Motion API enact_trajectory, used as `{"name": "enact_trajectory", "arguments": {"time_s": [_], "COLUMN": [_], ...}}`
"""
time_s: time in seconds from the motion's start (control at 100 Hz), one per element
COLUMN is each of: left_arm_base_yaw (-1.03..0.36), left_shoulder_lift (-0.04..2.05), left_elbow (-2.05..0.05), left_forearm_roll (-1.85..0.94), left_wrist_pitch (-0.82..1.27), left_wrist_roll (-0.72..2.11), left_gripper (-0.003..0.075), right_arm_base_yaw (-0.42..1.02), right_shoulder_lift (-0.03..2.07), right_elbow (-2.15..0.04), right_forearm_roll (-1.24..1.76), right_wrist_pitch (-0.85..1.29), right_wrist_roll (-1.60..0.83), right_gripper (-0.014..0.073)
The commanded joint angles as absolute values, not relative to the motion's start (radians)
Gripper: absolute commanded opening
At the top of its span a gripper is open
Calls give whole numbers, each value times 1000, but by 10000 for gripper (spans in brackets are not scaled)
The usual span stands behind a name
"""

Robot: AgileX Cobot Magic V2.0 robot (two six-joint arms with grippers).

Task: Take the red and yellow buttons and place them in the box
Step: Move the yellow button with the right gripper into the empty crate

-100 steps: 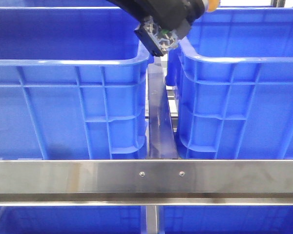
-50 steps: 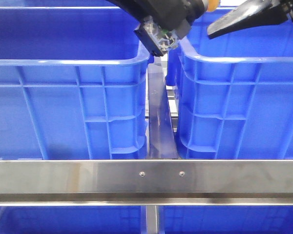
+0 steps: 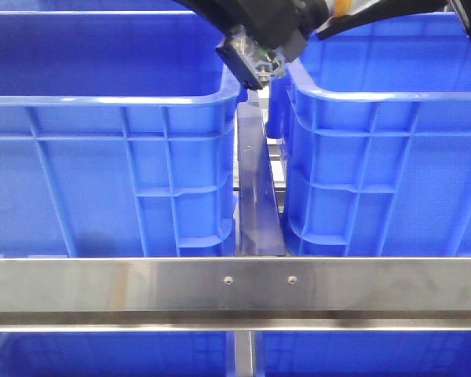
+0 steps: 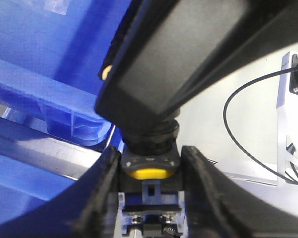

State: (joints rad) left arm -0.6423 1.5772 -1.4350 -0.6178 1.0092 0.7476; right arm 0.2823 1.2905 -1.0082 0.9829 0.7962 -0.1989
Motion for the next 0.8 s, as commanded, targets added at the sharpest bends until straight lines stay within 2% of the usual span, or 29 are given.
{"name": "enact_trajectory", "arguments": {"time_s": [0.0,0.06,0.13,0.33,0.55,0.79], "left_arm_base_yaw": [-650,-650,-650,-650,-650,-650], "left_shoulder_lift": [1535,1535,1534,1532,1532,1532], "left_elbow": [-1464,-1465,-1478,-1560,-1609,-1611], "left_forearm_roll": [-672,-672,-671,-669,-669,-669], "left_wrist_pitch": [963,959,968,1046,1074,1074], "left_wrist_roll": [751,751,751,751,751,751], "left_gripper": [379,512,580,576,571,566], "right_arm_base_yaw": [283,282,270,151,2,-17], "right_shoulder_lift": [1265,1265,1265,1265,1280,1387], "right_elbow": [-1042,-1044,-1057,-1150,-1169,-1169], "right_forearm_roll": [1042,1042,1039,1028,1000,1000], "right_wrist_pitch": [789,784,770,707,524,259], "right_wrist_roll": [-215,-218,-237,-377,-622,-830], "right_gripper": [150,150,150,150,150,150]}}
